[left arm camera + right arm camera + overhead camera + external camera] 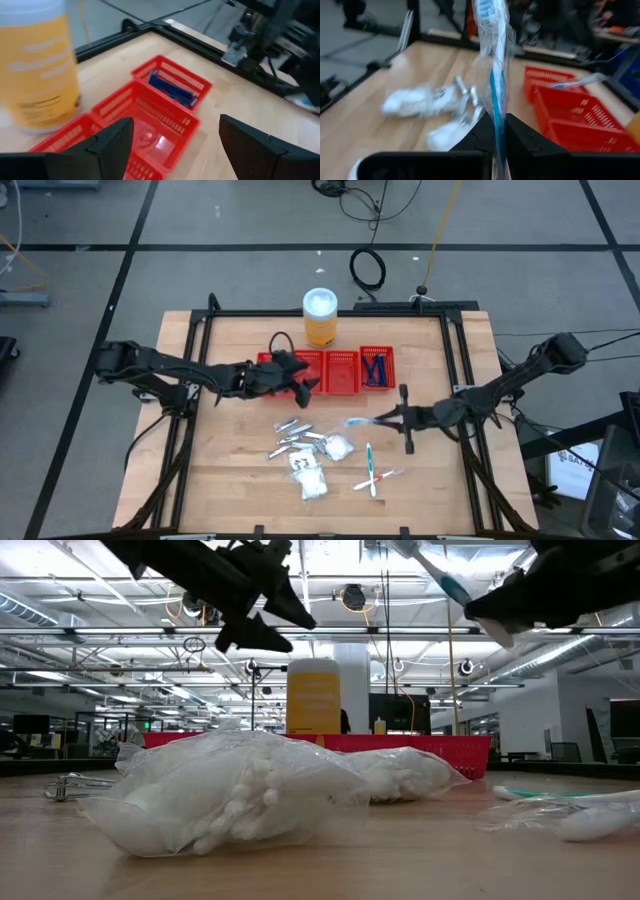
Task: Pick & Place Travel size toiletries
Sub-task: Put the blue toothbrush into the left red basket
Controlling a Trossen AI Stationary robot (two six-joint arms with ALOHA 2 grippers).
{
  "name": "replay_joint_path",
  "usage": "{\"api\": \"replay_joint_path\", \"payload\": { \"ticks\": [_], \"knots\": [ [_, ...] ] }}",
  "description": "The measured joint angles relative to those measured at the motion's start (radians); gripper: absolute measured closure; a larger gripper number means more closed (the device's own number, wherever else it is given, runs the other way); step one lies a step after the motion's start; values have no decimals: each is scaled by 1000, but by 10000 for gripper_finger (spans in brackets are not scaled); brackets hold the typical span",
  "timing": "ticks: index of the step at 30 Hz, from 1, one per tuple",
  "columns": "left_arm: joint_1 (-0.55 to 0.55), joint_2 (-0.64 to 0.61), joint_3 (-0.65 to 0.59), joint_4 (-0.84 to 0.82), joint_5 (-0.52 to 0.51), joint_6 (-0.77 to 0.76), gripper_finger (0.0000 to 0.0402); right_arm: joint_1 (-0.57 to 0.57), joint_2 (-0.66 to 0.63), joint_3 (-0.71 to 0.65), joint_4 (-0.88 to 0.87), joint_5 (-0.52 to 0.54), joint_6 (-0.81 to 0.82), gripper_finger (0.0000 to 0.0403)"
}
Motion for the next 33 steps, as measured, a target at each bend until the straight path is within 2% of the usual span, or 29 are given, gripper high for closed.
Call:
{"api": "replay_joint_path", "payload": {
  "ticks": [6, 12, 17, 22, 28, 33],
  "knots": [
    [-21, 120, 0, 251, 99, 137, 117, -34, 0, -113, 288, -6, -3, 386],
    [-59, 242, 0, 559, 197, 323, 117, -44, 0, -190, 557, -138, -24, 386],
    [-87, 347, 18, 732, 198, 409, 117, -45, 0, -213, 599, -157, -25, 386],
    [-107, 411, 99, 800, 217, 424, 117, -45, 0, -213, 596, -157, -25, 386],
    [-119, 461, 236, 794, 304, 440, 117, -46, 0, -213, 595, -155, -25, 386],
    [-119, 516, 350, 732, 306, 511, 117, -46, -1, -213, 588, -156, -9, 386]
  ]
}}
